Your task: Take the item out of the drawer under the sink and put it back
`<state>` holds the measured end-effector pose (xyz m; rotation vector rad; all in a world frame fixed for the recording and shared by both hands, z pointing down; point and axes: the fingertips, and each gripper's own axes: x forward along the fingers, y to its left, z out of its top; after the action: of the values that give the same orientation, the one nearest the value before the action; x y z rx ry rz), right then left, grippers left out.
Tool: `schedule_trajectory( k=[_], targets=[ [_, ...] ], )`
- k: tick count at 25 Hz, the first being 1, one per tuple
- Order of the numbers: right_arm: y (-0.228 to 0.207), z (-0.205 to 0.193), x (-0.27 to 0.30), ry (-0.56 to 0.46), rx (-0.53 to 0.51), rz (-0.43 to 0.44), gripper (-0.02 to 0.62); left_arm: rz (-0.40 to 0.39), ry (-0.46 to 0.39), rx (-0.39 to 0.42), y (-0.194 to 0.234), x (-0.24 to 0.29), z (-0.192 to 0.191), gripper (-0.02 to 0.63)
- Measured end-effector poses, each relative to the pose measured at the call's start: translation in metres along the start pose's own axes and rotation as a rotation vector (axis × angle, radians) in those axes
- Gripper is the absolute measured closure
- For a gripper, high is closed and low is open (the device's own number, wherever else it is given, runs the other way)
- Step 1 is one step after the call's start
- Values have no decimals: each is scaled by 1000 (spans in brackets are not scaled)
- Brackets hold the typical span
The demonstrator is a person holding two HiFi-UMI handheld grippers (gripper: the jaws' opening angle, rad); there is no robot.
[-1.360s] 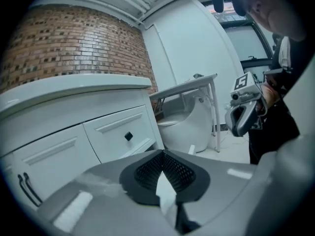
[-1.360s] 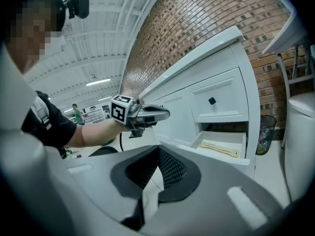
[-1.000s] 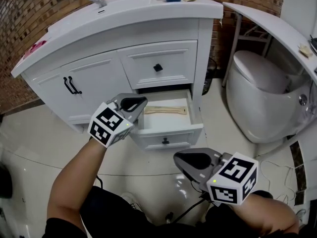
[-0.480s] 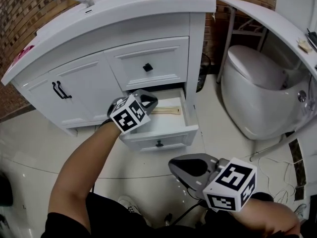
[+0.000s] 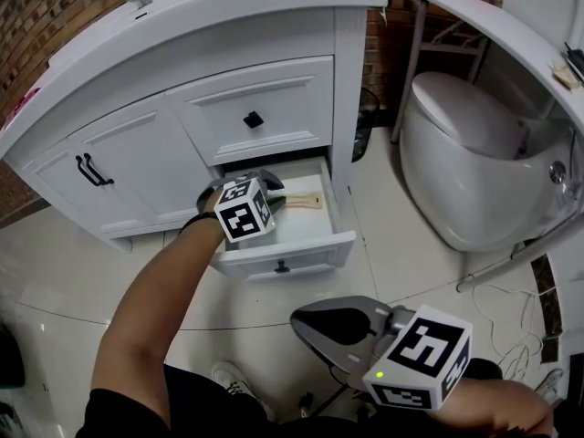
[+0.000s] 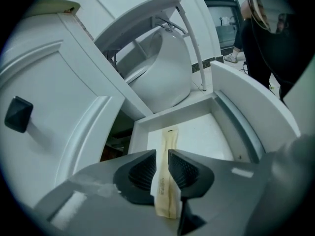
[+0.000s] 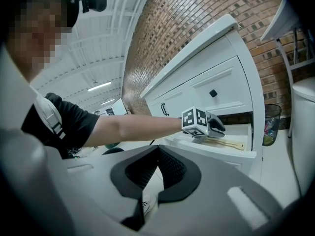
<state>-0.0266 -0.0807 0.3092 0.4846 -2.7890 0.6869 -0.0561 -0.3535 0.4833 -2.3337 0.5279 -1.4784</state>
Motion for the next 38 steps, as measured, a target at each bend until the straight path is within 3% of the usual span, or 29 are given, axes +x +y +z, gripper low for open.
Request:
schedule_trajectory(
  k=[12,26,30,38],
  targets=[
    [-9,3,0,-5,33,-6,592,-102,138,56,-12,40,-34,489],
    [-17,7,1,-13,58,-11,592,-211,176,-22,-18,57,-44,449],
    [-19,8,0,-19,67,-17,592,-224,167,-50,-17,57,-44,476],
    [-18,8,0,-20,63,-21,592,-164,175,-30,-9,50,-40,541]
  ],
)
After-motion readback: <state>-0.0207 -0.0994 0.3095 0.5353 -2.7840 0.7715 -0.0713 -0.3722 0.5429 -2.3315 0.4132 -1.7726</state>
